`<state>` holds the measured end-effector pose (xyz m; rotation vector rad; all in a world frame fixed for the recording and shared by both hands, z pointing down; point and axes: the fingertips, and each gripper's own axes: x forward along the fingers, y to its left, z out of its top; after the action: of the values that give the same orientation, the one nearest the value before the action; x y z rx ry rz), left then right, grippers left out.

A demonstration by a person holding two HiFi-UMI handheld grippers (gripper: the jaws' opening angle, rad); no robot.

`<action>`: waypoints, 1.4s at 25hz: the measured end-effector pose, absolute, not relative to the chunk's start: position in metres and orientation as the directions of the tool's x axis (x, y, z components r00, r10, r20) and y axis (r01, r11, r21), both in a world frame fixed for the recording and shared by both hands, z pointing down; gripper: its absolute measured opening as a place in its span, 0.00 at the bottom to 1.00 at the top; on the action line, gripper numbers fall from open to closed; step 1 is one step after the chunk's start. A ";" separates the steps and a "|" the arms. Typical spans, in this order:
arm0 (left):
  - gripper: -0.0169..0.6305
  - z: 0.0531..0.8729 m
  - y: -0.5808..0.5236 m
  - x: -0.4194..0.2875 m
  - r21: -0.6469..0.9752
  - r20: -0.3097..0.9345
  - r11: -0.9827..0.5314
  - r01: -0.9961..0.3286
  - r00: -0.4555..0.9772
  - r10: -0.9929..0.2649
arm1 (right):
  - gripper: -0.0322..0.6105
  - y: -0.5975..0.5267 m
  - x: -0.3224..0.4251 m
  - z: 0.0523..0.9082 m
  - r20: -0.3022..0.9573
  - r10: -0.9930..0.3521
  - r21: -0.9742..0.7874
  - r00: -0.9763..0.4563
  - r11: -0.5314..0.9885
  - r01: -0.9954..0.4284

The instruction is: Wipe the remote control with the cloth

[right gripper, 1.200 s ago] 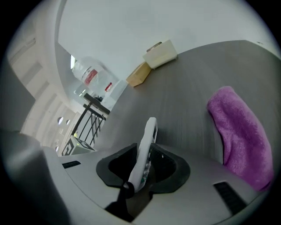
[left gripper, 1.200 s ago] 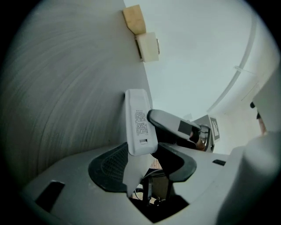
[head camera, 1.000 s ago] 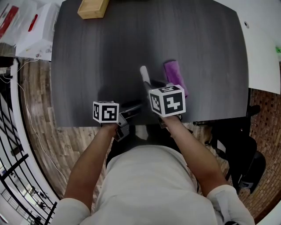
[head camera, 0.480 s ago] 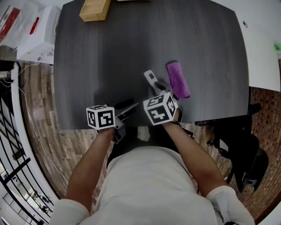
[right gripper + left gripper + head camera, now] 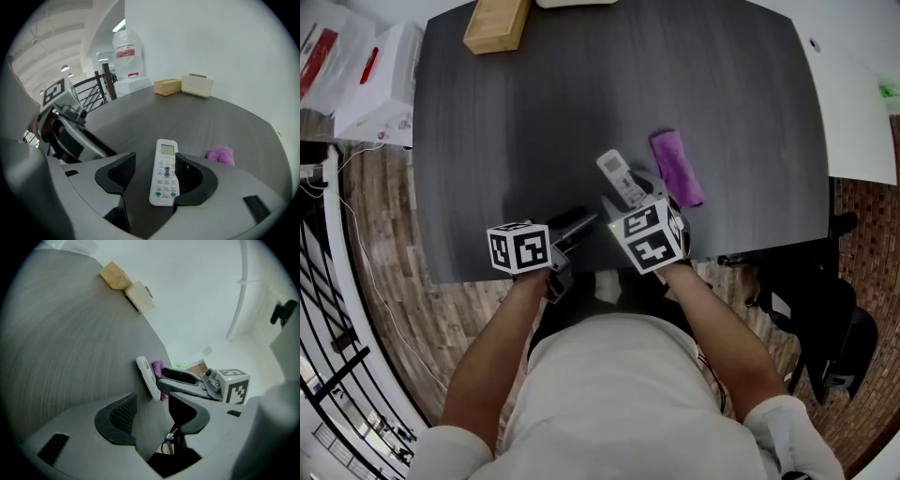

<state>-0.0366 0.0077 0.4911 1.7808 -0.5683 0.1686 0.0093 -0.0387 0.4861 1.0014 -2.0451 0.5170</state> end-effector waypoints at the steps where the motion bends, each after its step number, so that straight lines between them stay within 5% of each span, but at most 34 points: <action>1: 0.35 0.491 0.007 -0.037 0.866 0.403 -0.186 -0.464 0.868 -0.290 | 0.43 -0.038 0.012 0.481 0.781 -0.477 -0.043 -0.404 0.604 -0.796; 7: 0.35 0.490 -0.009 -0.031 0.855 0.412 -0.196 -0.481 0.858 -0.307 | 0.39 -0.058 0.054 0.476 0.731 -0.496 -0.254 -0.469 0.439 -0.862; 9: 0.35 0.490 -0.018 -0.026 0.852 0.416 -0.191 -0.487 0.853 -0.315 | 0.11 -0.065 0.072 0.490 0.770 -0.489 -0.231 -0.409 0.384 -0.894; 20: 0.23 0.512 -0.037 0.005 0.860 0.441 -0.144 -0.490 0.854 -0.276 | 0.09 -0.047 0.061 0.521 0.806 -0.408 -0.304 -0.429 0.336 -0.891; 35: 0.23 0.511 -0.036 0.004 0.851 0.449 -0.184 -0.492 0.862 -0.234 | 0.09 -0.039 0.055 0.520 0.784 -0.368 -0.398 -0.500 0.320 -0.860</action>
<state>0.0045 -0.0363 0.5112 1.7713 -0.5545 0.2536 0.0546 -0.0388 0.5201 1.0788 -2.0177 1.1179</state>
